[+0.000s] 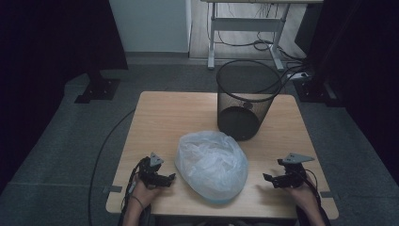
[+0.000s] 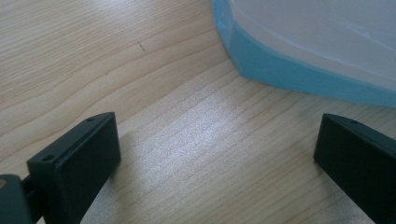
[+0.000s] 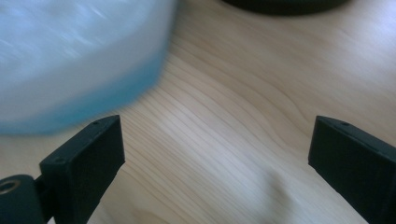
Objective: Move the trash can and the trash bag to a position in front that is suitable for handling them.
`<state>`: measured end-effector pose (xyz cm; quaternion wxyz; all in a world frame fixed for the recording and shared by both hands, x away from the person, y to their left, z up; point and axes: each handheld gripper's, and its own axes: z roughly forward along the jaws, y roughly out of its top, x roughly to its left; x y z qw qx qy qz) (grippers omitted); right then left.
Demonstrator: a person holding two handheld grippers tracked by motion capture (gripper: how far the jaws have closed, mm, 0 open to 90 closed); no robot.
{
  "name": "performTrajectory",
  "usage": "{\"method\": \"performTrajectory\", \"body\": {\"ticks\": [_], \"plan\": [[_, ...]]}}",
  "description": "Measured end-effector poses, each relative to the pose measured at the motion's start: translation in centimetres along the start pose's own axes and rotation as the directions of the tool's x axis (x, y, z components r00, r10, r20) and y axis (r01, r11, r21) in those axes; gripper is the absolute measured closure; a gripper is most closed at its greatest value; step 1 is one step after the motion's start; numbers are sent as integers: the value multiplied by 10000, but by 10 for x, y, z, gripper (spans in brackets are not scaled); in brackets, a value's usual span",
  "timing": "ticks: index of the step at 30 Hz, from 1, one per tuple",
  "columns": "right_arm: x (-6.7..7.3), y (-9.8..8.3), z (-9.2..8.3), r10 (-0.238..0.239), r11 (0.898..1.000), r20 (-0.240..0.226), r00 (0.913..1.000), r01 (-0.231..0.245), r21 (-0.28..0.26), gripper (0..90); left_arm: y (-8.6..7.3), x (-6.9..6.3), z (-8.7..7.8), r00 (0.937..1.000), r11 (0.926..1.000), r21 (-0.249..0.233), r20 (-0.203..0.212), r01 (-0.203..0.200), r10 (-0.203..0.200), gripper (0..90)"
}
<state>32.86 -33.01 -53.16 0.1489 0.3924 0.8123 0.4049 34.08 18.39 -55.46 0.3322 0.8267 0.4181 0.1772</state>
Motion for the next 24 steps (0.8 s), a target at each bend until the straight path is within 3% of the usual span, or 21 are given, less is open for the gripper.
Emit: {"method": "performTrajectory", "body": {"ticks": [8,14,19,24], "plan": [[29,39,13,-480,9984,-696,9964,457,-344,14,0,0,0,10000,10000,0,-10,6,-6,4],[45,63,31,-816,9959,-863,9929,778,-462,16,0,0,0,10000,10000,-1,-9,5,-5,4],[46,71,54,-932,9955,-771,9927,917,-224,17,0,0,0,10000,10000,-4,-15,9,-9,4],[44,64,77,-1046,9936,-517,9932,1066,375,48,0,0,0,10000,10000,-2,-15,11,-11,4]]}}
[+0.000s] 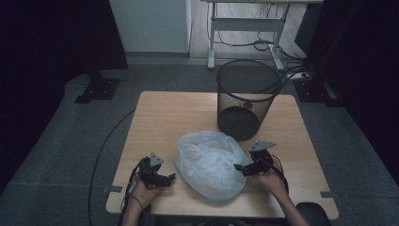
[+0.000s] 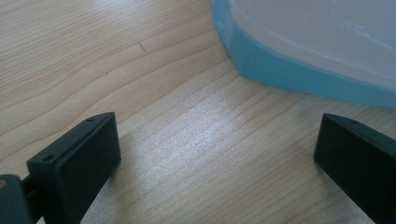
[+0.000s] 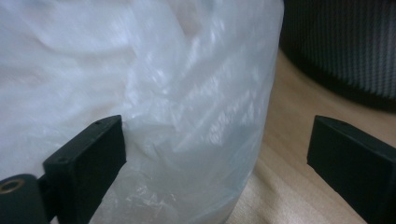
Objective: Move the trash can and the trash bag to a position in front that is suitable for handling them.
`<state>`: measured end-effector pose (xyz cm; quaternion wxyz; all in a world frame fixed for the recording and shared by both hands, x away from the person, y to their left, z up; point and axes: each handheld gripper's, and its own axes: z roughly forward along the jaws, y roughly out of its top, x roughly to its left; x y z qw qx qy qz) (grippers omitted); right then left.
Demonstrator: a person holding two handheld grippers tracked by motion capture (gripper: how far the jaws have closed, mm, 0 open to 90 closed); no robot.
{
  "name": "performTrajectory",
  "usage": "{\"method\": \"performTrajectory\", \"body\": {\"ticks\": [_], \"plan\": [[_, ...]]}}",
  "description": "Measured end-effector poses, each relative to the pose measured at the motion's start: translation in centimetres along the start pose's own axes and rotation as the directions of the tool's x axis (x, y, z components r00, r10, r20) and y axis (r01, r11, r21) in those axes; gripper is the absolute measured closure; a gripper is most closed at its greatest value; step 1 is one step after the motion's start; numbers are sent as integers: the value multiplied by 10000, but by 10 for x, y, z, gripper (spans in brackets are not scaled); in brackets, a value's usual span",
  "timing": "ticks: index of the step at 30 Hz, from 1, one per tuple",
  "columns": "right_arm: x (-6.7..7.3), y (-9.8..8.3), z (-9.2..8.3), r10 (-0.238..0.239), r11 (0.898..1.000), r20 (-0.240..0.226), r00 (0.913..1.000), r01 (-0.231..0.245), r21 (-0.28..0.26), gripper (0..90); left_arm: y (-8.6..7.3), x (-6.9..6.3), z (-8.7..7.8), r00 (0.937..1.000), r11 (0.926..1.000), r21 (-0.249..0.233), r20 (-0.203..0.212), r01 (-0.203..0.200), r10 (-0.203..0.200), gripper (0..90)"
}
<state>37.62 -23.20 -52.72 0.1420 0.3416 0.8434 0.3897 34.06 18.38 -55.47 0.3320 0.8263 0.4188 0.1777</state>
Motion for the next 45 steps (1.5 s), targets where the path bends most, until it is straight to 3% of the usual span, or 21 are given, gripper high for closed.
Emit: {"method": "performTrajectory", "body": {"ticks": [5,12,27,35,45], "plan": [[-9,-15,9,170,9988,218,9996,-180,452,85,0,0,0,10000,10000,-2,2,0,0,4],[-20,-30,7,222,9963,492,9985,-262,818,123,0,0,0,10000,10000,-7,-2,5,-5,4],[-56,-67,-38,793,9929,1124,9905,-885,794,135,0,0,0,10000,10000,-6,0,10,-10,4],[-74,-92,-67,1291,9876,1675,9774,-1419,670,137,0,0,0,10000,10000,-7,-2,12,-12,4],[-96,-126,-105,2057,9740,2554,9447,-2230,403,139,0,0,0,10000,10000,-2,-5,2,-2,4]]}}
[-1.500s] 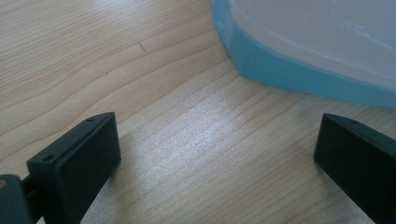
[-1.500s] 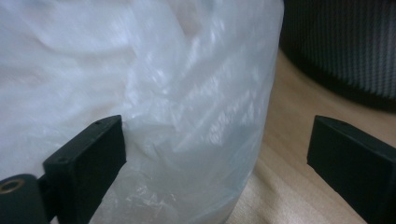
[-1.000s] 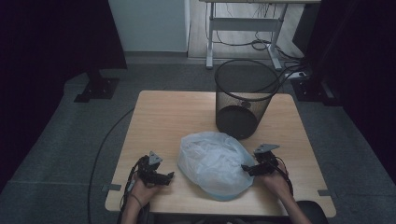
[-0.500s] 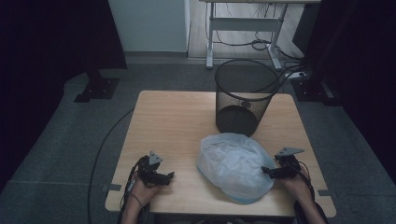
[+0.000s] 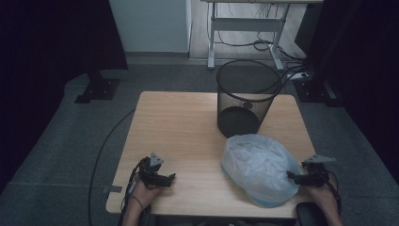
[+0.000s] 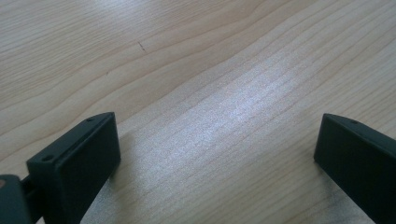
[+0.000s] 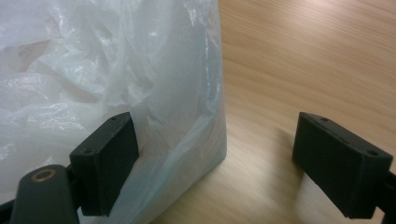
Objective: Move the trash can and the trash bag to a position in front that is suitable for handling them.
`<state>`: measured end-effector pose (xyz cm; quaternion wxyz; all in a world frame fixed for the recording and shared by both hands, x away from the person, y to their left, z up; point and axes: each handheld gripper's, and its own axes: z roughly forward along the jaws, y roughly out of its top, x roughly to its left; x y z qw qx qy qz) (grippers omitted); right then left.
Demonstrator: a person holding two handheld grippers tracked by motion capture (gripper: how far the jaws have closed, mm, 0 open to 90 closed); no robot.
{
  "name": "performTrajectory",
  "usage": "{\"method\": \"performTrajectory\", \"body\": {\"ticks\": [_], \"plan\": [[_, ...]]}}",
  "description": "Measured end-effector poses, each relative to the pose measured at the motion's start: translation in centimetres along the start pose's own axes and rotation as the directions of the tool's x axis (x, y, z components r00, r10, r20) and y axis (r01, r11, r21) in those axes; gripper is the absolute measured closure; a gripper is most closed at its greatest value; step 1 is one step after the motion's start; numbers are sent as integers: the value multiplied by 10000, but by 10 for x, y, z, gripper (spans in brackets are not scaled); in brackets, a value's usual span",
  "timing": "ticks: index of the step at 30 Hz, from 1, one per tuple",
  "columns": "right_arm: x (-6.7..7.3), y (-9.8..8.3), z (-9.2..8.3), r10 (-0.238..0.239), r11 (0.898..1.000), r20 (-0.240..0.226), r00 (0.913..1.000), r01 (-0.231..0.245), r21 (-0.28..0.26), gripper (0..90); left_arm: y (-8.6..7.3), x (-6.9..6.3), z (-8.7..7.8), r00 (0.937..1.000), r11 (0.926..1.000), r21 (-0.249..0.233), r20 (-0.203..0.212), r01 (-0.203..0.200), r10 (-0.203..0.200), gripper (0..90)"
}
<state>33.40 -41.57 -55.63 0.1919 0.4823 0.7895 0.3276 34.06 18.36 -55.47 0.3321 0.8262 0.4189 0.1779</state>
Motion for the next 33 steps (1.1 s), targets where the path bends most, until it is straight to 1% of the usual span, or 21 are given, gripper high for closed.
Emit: {"method": "performTrajectory", "body": {"ticks": [5,9,10,12,15,17,18,21,23,25,28,31,33], "plan": [[-13,-12,-12,318,9995,316,9990,-318,-2,139,0,0,0,10000,10000,-4,-1,5,-5,3],[-22,-20,-20,569,9984,617,9965,-571,4,141,0,0,0,10000,10000,-6,1,10,-10,4],[-23,-21,-22,609,9981,731,9955,-612,27,144,0,0,0,10000,10000,-2,1,7,-7,4],[-23,-22,-27,522,9986,968,9939,-531,63,146,0,0,0,10000,10000,-7,-3,12,-12,3],[-19,-16,-38,588,9979,937,9939,-560,-320,149,0,0,0,10000,10000,-7,-2,14,-14,3],[-12,-4,-48,444,9970,900,9950,-384,-671,150,0,0,0,10000,10000,-5,-3,12,-12,3],[-7,4,-52,327,9959,795,9963,-258,-862,151,0,0,0,10000,10000,-3,-2,10,-10,3],[14,30,-59,-213,9913,334,9992,255,-1294,152,0,0,0,10000,10000,-2,-2,8,-8,3],[32,47,-57,-562,9872,-126,9983,536,-1500,151,0,0,0,10000,10000,-6,-5,11,-11,3],[50,63,-49,-988,9833,-554,9936,889,-1588,151,0,0,0,10000,10000,-4,-3,10,-10,3],[73,82,-29,-1479,9798,-1015,9838,1318,-1503,149,0,0,0,10000,10000,-4,-5,6,-6,3],[85,91,-3,-1727,9805,-1229,9773,1587,-1162,149,0,0,0,10000,10000,-2,-8,3,-3,3],[88,93,13,-1710,9831,-1268,9771,1607,-878,150,0,0,0,10000,10000,-9,-10,10,-10,3]]}}
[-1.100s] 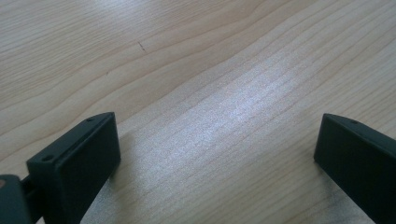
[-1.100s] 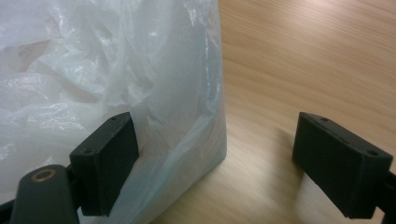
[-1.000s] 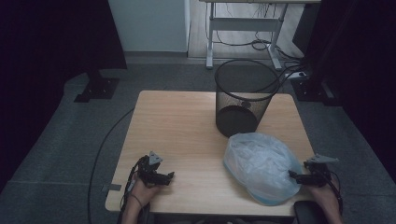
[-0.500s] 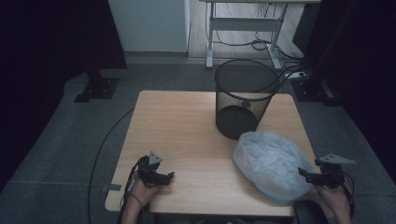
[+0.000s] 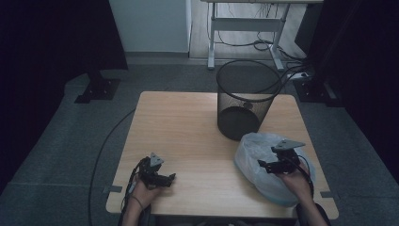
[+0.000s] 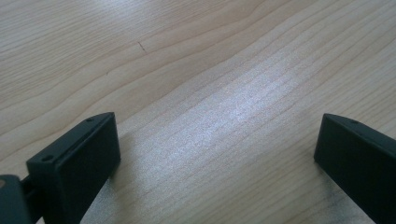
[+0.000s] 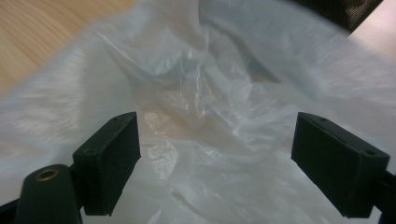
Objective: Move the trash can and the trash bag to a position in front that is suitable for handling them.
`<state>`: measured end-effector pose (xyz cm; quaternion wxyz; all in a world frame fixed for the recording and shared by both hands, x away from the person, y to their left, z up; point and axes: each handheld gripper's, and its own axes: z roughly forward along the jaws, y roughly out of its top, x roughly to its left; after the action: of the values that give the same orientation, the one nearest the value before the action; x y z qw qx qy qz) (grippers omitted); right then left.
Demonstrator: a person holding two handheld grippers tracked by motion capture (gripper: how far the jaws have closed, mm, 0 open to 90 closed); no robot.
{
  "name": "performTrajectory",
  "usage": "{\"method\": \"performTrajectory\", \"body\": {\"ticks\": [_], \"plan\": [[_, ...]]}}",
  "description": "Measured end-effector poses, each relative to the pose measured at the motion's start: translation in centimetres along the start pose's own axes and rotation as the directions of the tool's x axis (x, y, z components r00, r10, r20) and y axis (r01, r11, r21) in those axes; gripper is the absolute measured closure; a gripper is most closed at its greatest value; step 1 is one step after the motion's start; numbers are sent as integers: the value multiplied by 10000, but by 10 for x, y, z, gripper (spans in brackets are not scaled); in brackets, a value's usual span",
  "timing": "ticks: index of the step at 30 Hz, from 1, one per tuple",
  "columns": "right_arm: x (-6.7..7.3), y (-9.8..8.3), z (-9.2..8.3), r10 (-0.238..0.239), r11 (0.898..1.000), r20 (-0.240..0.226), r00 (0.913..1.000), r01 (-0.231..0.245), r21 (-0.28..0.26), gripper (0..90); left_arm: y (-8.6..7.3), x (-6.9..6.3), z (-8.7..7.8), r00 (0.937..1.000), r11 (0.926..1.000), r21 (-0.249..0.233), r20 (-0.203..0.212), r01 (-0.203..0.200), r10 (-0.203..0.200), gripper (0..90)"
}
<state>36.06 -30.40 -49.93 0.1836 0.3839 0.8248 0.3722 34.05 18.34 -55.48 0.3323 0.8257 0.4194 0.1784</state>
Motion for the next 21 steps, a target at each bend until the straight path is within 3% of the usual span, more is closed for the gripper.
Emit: {"method": "performTrajectory", "body": {"ticks": [4,7,15,21], "plan": [[-9,-8,19,186,9983,105,9998,-192,549,150,0,0,0,10000,10000,3,2,-4,4,3],[-15,-13,21,286,9970,287,9992,-305,708,152,0,0,0,10000,10000,6,4,-3,3,3],[-46,-37,0,909,9918,1085,9899,-999,800,155,0,0,0,10000,10000,8,4,-1,1,2],[-53,-43,-9,1172,9901,1134,9866,-1251,645,156,0,0,0,10000,10000,11,8,-2,2,1]]}}
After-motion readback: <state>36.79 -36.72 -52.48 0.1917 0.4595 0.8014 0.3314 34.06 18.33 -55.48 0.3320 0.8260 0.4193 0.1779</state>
